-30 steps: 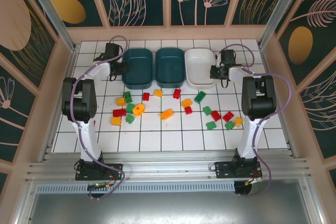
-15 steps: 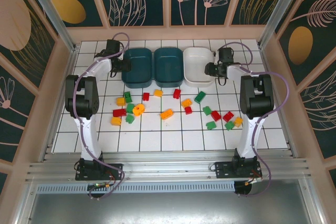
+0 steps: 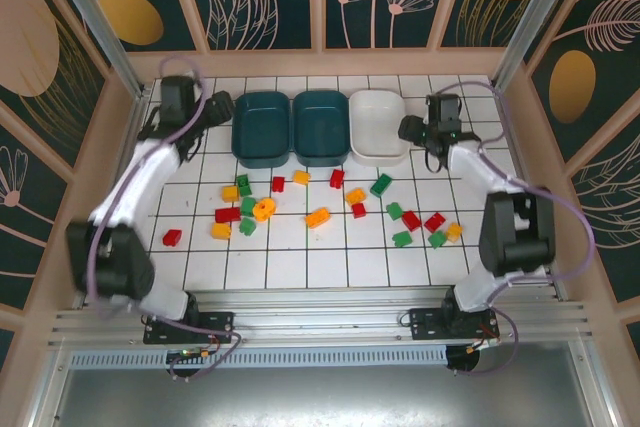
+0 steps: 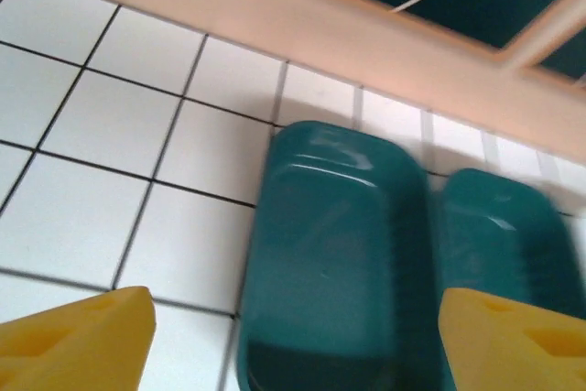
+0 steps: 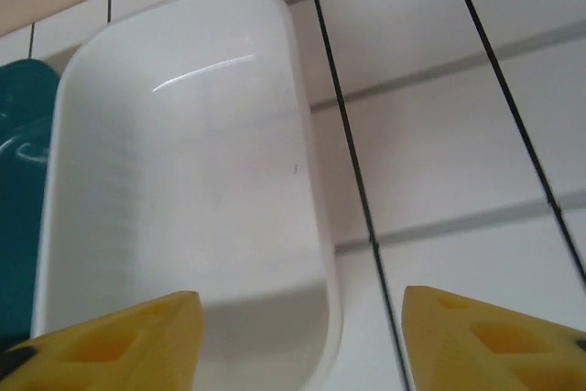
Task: Sort the legos into containers by color
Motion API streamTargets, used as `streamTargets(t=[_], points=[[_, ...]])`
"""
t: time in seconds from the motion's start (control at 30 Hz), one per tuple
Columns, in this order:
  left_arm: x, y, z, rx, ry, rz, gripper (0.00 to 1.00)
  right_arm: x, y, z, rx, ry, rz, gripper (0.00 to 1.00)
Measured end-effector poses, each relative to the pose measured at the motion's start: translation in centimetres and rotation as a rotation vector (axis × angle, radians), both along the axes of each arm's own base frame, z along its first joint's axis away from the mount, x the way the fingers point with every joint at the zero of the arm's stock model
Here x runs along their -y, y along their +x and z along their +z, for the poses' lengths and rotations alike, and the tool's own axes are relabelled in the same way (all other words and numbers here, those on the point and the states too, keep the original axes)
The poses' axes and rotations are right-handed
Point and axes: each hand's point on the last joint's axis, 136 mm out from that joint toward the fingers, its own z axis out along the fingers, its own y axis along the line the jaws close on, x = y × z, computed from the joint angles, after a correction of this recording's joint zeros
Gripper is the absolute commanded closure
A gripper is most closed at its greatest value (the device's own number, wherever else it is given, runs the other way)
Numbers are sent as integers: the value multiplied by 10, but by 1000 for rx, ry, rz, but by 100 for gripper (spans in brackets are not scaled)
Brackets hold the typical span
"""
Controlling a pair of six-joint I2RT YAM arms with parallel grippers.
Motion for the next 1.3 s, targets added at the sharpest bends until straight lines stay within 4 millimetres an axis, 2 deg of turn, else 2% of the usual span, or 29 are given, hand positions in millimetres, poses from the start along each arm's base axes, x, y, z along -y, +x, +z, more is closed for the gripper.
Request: streamTargets(t=[0.03,0.1,0.17,0.27,0.33,0.37,0.5,0.63,0.73,0.93,1.13,1.3], points=[[2,-20,9,59,-68,3,2,-7,-19,-2,-1,9,-8,30],[5,-58,-3,102,-174,6,1,-24,-48,-14,-25,24,4,30],[7,-90,-40,55,-244,12,1,-40,-72,-33,-81,37,27,30],[8,-126,-99,-82,-284,23,1,-43,-90,-53,-151,24,5,30],[10,-142,-113,-120,-302,17,2,-43,-92,-57,-166,21,-19,30],[12,-147,-110,-113,-316,6,1,-44,-92,-60,-172,24,-32,30],[21,-150,-89,-53,-360,-48,1,-44,-93,-78,-219,15,-70,30],[30,-153,-90,-71,-392,-93,2,-50,-94,-102,-278,-5,-88,30],[35,-154,-91,-86,-406,-120,1,-58,-91,-112,-298,-17,-93,31],[42,-157,-91,-96,-420,-158,1,-73,-85,-115,-298,-16,-88,33],[43,-158,-91,-94,-414,-169,1,-84,-71,-121,-296,-8,-91,43],[44,-158,-91,-95,-413,-175,2,-87,-71,-123,-297,3,-97,53]])
